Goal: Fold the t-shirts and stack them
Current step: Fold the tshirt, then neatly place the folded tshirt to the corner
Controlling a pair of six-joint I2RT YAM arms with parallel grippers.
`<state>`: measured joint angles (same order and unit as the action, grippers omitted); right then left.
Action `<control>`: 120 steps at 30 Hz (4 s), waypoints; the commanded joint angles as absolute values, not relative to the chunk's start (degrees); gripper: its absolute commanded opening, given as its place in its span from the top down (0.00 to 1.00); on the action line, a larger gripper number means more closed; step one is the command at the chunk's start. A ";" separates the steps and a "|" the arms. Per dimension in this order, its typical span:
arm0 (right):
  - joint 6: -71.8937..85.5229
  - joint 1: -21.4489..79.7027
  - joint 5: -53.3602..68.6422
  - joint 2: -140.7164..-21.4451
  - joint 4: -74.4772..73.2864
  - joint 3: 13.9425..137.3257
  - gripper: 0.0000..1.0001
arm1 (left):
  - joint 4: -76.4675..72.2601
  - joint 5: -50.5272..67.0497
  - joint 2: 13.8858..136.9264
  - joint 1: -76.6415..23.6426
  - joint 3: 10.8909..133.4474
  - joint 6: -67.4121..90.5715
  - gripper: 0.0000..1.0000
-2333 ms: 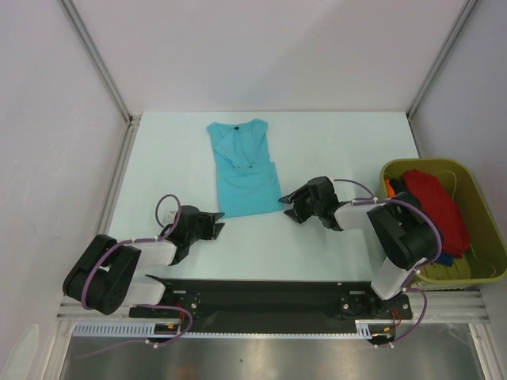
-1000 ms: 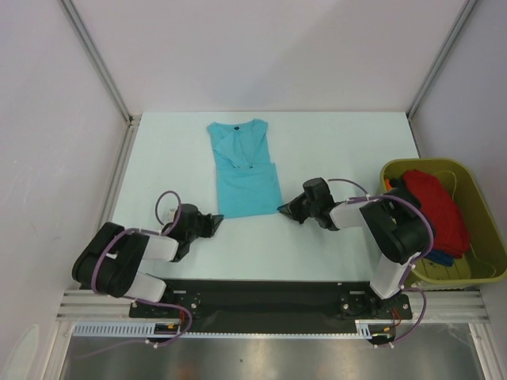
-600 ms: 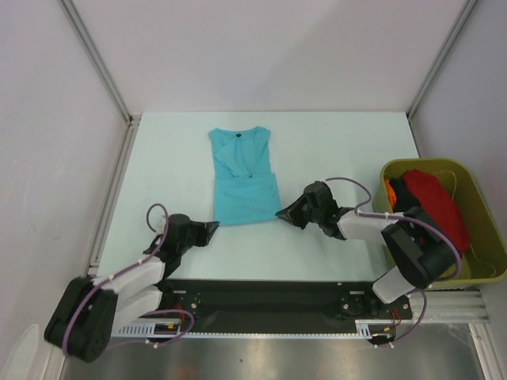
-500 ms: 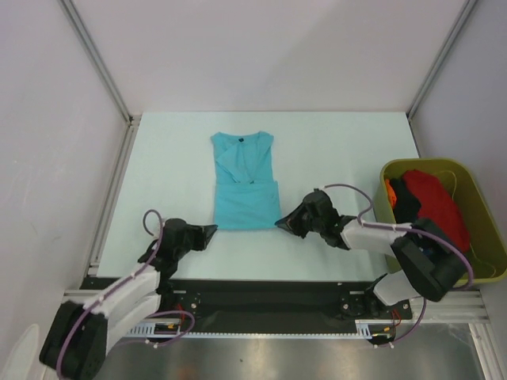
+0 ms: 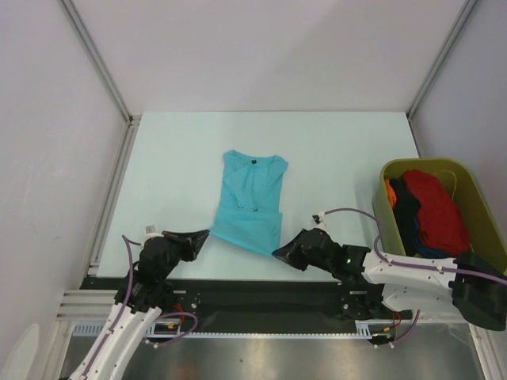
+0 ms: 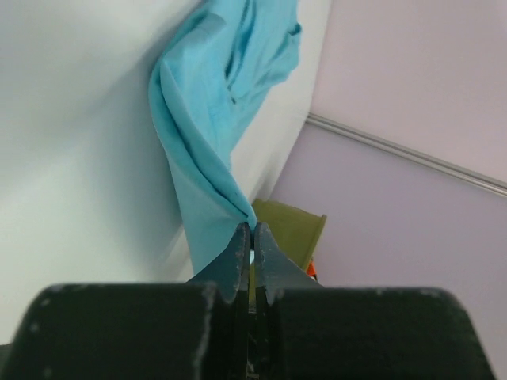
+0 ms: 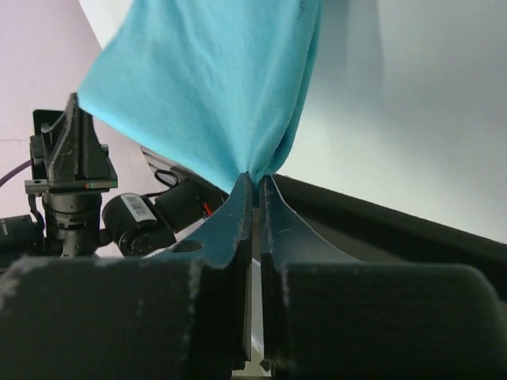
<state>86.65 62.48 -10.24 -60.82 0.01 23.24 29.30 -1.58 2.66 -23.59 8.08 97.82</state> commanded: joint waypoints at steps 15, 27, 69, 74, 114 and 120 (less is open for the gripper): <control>65.58 44.60 -4.07 -64.84 -8.27 41.28 1.00 | 24.27 -5.89 31.69 -23.12 22.05 86.57 1.00; 54.32 25.41 21.26 -91.21 -1.41 62.74 1.00 | 8.53 -0.44 69.22 -12.84 45.16 75.33 1.00; 59.06 13.89 31.46 -125.15 2.81 90.88 0.96 | 0.26 20.30 119.44 -5.36 85.69 65.13 0.93; 53.88 11.61 29.71 -130.59 -1.04 97.37 0.76 | 4.30 18.73 124.71 -5.36 94.37 59.10 0.73; 16.35 17.05 28.83 -129.19 -19.15 102.64 0.00 | 17.58 14.94 85.35 -11.78 64.00 28.30 0.22; 16.35 17.05 30.41 -132.19 -19.95 105.21 0.07 | 19.95 13.97 77.70 -11.78 59.33 28.04 0.22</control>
